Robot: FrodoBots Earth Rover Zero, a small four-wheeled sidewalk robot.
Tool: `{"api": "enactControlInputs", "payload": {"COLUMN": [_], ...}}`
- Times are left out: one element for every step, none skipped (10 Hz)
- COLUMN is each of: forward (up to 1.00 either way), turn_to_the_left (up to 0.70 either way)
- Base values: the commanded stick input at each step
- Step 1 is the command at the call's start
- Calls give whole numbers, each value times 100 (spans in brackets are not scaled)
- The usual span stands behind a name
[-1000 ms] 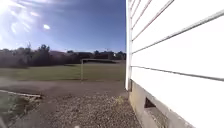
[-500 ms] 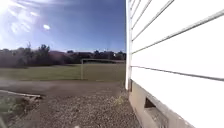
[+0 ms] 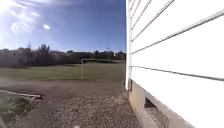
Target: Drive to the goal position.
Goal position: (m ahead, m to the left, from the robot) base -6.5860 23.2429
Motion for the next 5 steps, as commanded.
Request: {"api": "enactControlInputs", "payload": {"forward": [5, 5, 5, 5, 5], "turn_to_the_left": [0, 0, 0, 0, 0]}}
